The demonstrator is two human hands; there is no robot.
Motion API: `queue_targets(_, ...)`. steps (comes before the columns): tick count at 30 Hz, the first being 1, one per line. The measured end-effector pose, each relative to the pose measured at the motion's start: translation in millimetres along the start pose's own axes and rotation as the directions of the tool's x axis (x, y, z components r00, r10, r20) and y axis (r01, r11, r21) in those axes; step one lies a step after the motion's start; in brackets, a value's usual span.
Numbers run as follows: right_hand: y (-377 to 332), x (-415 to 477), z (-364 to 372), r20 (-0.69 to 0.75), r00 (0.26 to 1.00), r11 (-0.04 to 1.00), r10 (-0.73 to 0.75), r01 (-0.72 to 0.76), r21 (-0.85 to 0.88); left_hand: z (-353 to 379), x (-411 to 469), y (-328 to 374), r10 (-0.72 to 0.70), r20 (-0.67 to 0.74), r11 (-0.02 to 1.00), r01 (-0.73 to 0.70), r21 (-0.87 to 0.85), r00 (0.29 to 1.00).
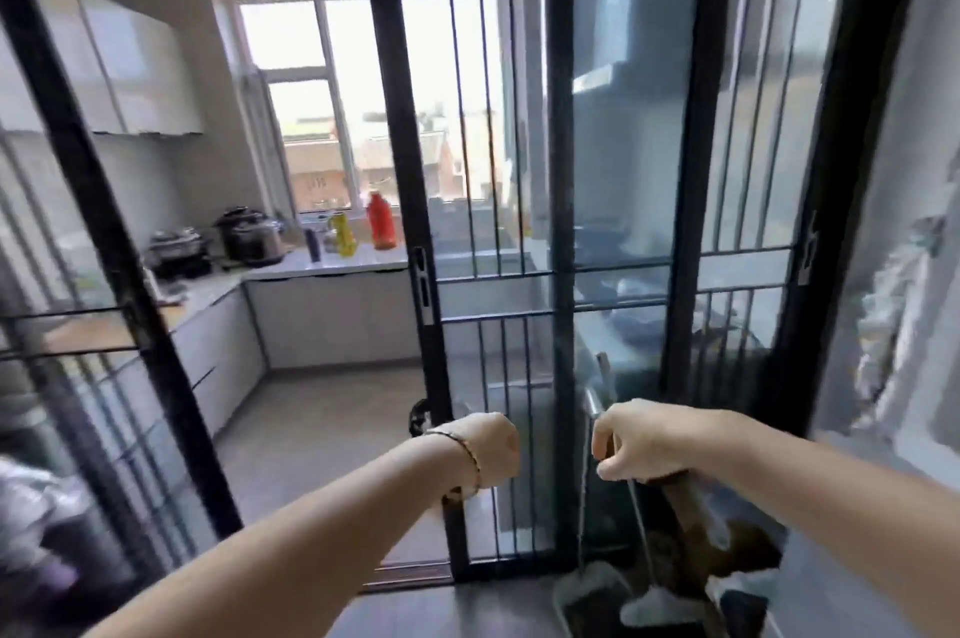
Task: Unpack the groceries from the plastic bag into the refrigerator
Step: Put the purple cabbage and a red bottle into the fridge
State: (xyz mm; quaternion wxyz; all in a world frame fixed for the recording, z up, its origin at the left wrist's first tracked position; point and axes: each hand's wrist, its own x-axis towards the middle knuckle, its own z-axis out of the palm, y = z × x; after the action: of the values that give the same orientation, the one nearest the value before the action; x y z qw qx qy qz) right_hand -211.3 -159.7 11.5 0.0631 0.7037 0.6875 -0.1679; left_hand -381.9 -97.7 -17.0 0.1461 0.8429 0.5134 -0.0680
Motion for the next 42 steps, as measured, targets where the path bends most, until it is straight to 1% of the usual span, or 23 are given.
queue_targets(2,-66.0,1.5,18.8,0.041,0.990,0.988,-0.135,0.138,-0.071,13.6,-43.6,-52.9,-0.090,-0.010,0.995,0.090,-0.031,0.996)
queue_targets(4,-126.7,10.1,42.3,0.034,0.970,0.964,-0.240,0.242,-0.105,26.6,-93.3,-104.8,-0.189,-0.064,0.981,0.185,-0.058,0.980)
queue_targets(6,-191.4,8.3,61.3,0.060,0.942,0.934,-0.331,0.336,-0.125,40.2,-145.3,-157.1,-0.298,-0.104,0.953,0.290,-0.091,0.949)
queue_targets(8,-260.2,1.8,86.8,0.088,0.908,0.901,-0.409,0.417,-0.120,51.9,-201.8,-209.6,-0.403,-0.091,0.911,0.390,-0.134,0.910)
queue_targets(10,-327.4,-11.0,111.8,0.121,0.866,0.852,-0.486,0.500,-0.158,65.3,-261.6,-257.4,-0.500,-0.074,0.857,0.480,-0.190,0.863)
queue_targets(12,-393.3,-27.7,136.1,0.173,0.807,0.784,-0.564,0.590,-0.194,81.5,-322.6,-300.1,-0.583,-0.054,0.792,0.551,-0.262,0.811)
queue_targets(14,-459.4,-45.5,160.0,0.253,0.728,0.686,-0.637,0.685,-0.245,99.8,-383.9,-339.1,-0.669,-0.030,0.711,0.628,-0.315,0.742)
queue_targets(16,-521.5,-61.5,184.8,0.298,0.661,0.614,-0.689,0.751,-0.244,118.2,-439.2,-373.6,-0.750,-0.005,0.613,0.692,-0.380,0.661)
queue_targets(19,-613.2,-83.5,219.5,0.367,0.544,0.481,-0.754,0.839,-0.254,141.5,-511.0,-420.1,-0.826,0.042,0.479,0.739,-0.474,0.562)
queue_targets(23,-729.3,-111.3,257.7,0.473,0.402,0.282,-0.784,0.910,-0.306,164.5,-590.4,-480.3,-0.900,0.080,0.315,0.765,-0.562,0.429)
queue_targets(28,-882.9,-116.5,305.2,0.525,0.250,0.093,-0.813,0.947,-0.306,179.7,-677.9,-573.9,-0.962,0.109,0.148,0.810,-0.567,0.252)
queue_targets(30,-943.7,-118.6,316.9,0.533,0.199,0.057,-0.822,0.961,-0.272,186.4,-709.7,-618.9,-0.980,0.111,0.077,0.819,-0.568,0.168)
queue_targets(31,-972.2,-121.5,319.7,0.531,0.173,0.038,-0.829,0.966,-0.255,187.9,-726.3,-641.1,-0.984,0.115,0.049,0.825,-0.562,0.137)
queue_targets(35,-1081.4,-131.7,332.1,0.525,0.114,0.000,-0.843,0.977,-0.211,181.7,-790.6,-721.9,-0.994,0.100,-0.028,0.832,-0.554,0.033)
queue_targets(38,-1161.0,-138.7,347.1,0.494,0.086,-0.011,-0.865,0.982,-0.191,176.4,-837.1,-774.8,-0.997,0.050,-0.079,0.802,-0.592,-0.062)
queue_targets(40,-1206.6,-144.7,357.4,0.456,0.062,-0.018,-0.888,0.985,-0.170,177.2,-864.1,-807.2,-0.994,-0.028,-0.071,0.796,-0.601,-0.110)
queue_targets(42,-1248.4,-149.8,367.8,0.413,0.054,-0.007,-0.909,0.989,-0.145,178.3,-886.6,-843.4,-0.985,-0.131,-0.013,0.802,-0.597,-0.113)
